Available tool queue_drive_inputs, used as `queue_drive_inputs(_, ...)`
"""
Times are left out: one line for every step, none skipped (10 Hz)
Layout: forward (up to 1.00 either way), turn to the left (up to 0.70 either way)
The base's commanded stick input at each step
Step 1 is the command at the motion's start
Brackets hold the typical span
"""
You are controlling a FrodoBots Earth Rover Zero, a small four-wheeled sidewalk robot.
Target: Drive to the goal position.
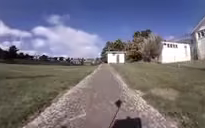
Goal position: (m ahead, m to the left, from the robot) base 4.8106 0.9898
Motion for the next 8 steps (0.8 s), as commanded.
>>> queue_drive_inputs(1.0,0.0)
queue_drive_inputs(1.0,0.0)
queue_drive_inputs(1.0,0.0)
queue_drive_inputs(1.0,0.0)
queue_drive_inputs(1.0,-0.01)
queue_drive_inputs(1.0,-0.02)
queue_drive_inputs(1.0,-0.19)
queue_drive_inputs(1.0,-0.38)
